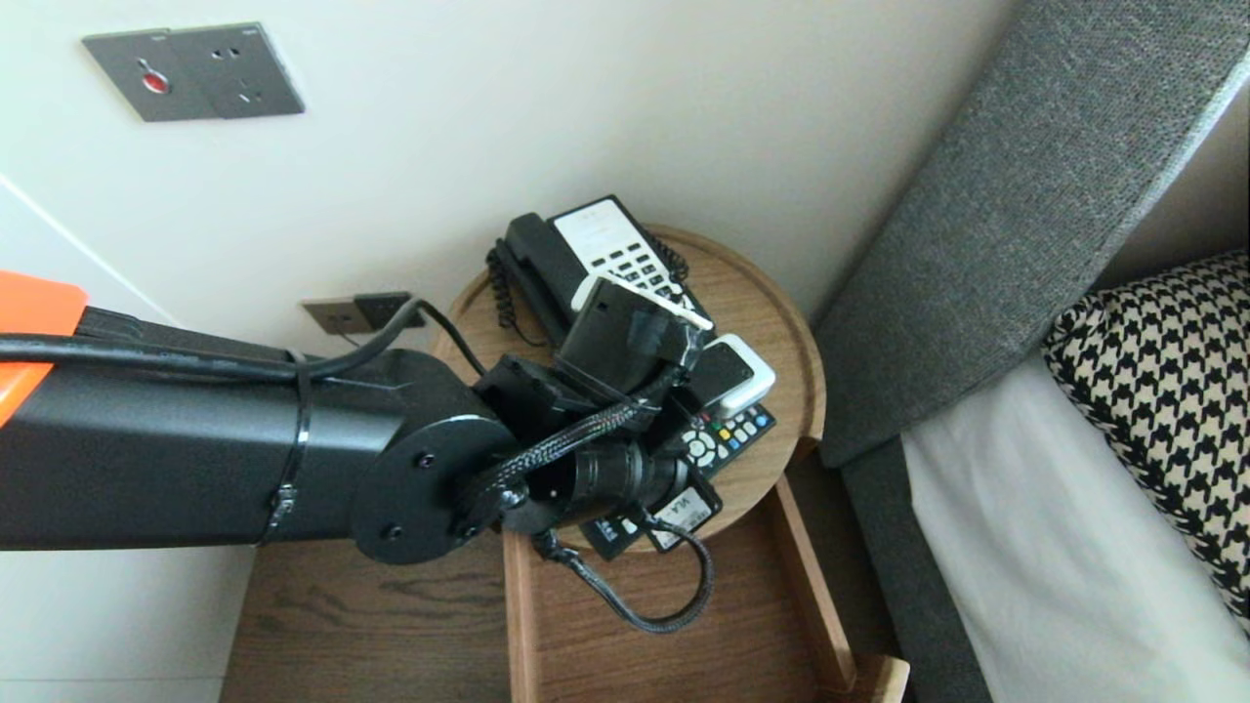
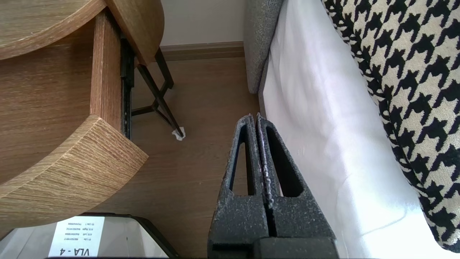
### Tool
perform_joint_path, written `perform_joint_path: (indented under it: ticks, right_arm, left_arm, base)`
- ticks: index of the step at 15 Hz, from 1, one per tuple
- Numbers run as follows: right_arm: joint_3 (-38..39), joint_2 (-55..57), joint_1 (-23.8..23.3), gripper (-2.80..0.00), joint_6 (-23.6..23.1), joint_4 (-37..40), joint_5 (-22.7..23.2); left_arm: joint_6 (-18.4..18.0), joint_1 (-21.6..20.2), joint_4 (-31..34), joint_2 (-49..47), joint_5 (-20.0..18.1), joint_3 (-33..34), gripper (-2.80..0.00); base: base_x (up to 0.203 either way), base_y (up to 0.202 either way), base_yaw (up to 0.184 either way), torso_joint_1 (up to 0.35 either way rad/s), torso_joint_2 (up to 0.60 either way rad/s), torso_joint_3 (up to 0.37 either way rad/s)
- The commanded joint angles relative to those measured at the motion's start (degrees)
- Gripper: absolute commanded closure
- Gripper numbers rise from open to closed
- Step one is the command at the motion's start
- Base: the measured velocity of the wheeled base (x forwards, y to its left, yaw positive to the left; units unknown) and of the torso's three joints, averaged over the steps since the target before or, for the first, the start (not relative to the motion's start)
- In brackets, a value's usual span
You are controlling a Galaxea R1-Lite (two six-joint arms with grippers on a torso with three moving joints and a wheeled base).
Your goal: Put the remote controls on the table in the drawer one by one
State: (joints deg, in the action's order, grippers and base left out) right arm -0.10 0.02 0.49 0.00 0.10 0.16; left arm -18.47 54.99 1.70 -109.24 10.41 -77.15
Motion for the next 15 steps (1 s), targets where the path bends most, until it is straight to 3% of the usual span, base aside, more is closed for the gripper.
perform_joint_path:
  ticks: [1,4,6,15]
  right_arm:
    - [0.01,-0.11,0.04,0.0,0.0,-0.01,0.02]
    - [0.01,-0.11,0.04,0.0,0.0,-0.01,0.02]
    - [0.01,-0.11,0.04,0.0,0.0,-0.01,0.02]
    - [0.01,-0.11,0.04,0.0,0.0,-0.01,0.02]
  left_arm:
    - [0.07,2.23,0.73,1.49,-0.51,1.91,0.0]
    - [1.5,3.7,1.97,1.71,-0.88,3.16,0.0]
    - [3.16,6.93,2.88,2.5,-1.0,6.35,0.0]
    - [3.26,10.4,5.08,1.41,-2.24,10.96,0.0]
  base:
    - [0.0,0.0,0.0,0.0,0.0,0.0]
    - [0.0,0.0,0.0,0.0,0.0,0.0]
    - [0.0,0.0,0.0,0.0,0.0,0.0]
    - [0.0,0.0,0.0,0.0,0.0,0.0]
